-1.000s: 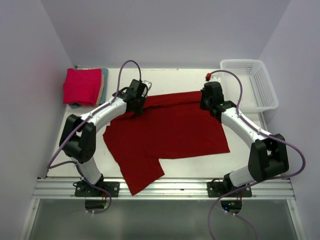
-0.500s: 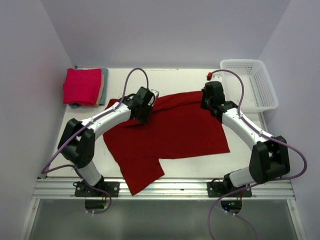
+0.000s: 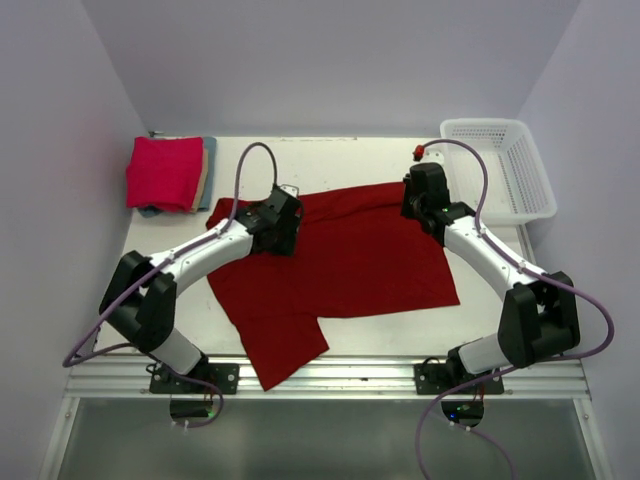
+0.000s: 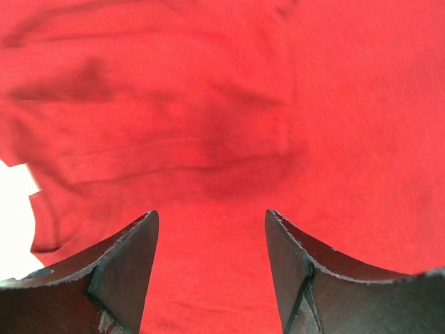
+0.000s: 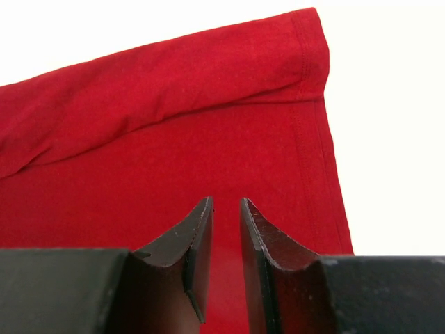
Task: Fold and stack the t-shirts
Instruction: Fold the tshirt
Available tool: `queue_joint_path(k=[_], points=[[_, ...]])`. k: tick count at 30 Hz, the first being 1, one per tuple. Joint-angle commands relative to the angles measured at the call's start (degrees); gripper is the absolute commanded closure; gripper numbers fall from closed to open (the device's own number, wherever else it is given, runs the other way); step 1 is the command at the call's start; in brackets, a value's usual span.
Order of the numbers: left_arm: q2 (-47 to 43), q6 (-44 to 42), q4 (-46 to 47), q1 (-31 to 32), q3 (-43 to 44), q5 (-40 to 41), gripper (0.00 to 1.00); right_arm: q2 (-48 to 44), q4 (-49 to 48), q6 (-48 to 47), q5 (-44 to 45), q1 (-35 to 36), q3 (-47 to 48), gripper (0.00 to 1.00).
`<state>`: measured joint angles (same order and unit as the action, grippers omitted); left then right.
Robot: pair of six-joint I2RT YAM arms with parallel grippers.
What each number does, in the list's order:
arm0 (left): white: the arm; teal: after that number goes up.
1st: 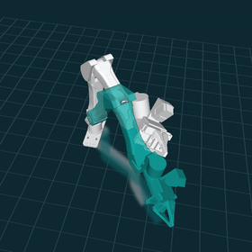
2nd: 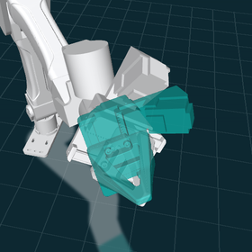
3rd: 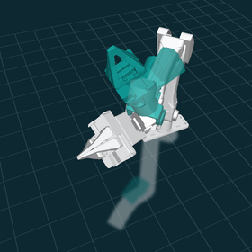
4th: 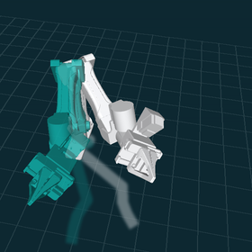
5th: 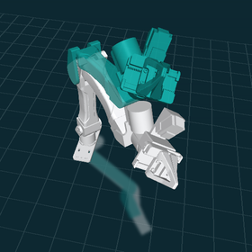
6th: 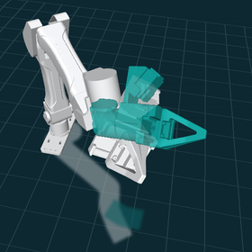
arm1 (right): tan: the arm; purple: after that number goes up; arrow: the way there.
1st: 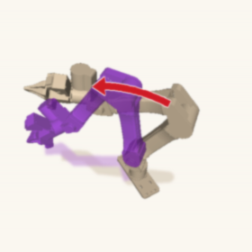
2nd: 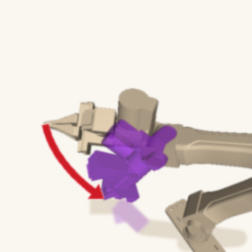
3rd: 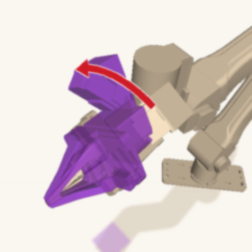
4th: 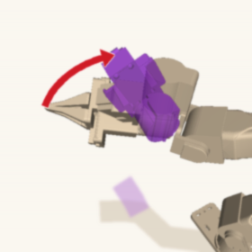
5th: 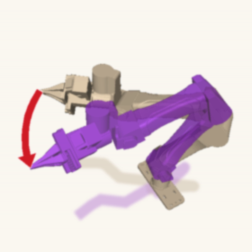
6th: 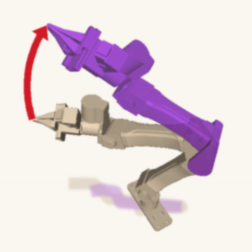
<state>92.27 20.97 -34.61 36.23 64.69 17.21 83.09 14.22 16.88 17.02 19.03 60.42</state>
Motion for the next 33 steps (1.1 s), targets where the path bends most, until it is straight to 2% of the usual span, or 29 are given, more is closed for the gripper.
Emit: queue_joint_path(k=[1, 5, 6, 9, 12, 18, 26, 33], points=[[-5.86, 5.48, 5.07, -2.82, -2.71, 8.19, 0.34, -1.26, -0.95, -0.45, 1.26, 0.22, -0.48, 0.74], [-8.94, 7.24, 12.44, -12.12, -8.68, 1.69, 0.47, -1.44, -1.12, -0.71, 1.09, 0.13, -0.66, 0.75], [-9.3, 7.59, 13.16, -13.1, -9.31, 1.34, 0.53, -1.35, -1.04, -0.71, 1.09, 0.22, -0.66, 0.75], [-9.39, 9.7, 15.62, -15.48, -10.89, 0.55, 0.62, -1.35, -1.12, -0.8, 1.09, 0.13, -0.57, 0.76], [-9.3, 12.07, 20.8, -18.38, -13.44, -3.58, 0.67, -1.44, -0.95, -0.89, 1.09, 0.13, -0.57, 0.76], [-7.98, 13.57, 25.11, -22.07, -14.76, -8.86, 0.69, -1.97, -0.59, -1.24, 1.26, 0.22, -0.92, 0.77], [-4.65, 14.27, 25.91, -27.34, -17.57, -10.0, 0.71, -1.7, -0.77, -1.07, 1.18, 0.13, -1.1, 0.78], [-1.4, 13.92, 27.4, -28.05, -19.07, -11.85, 0.72, -1.7, -0.59, -1.06, 1.53, 0.13, -1.01, 0.78]])
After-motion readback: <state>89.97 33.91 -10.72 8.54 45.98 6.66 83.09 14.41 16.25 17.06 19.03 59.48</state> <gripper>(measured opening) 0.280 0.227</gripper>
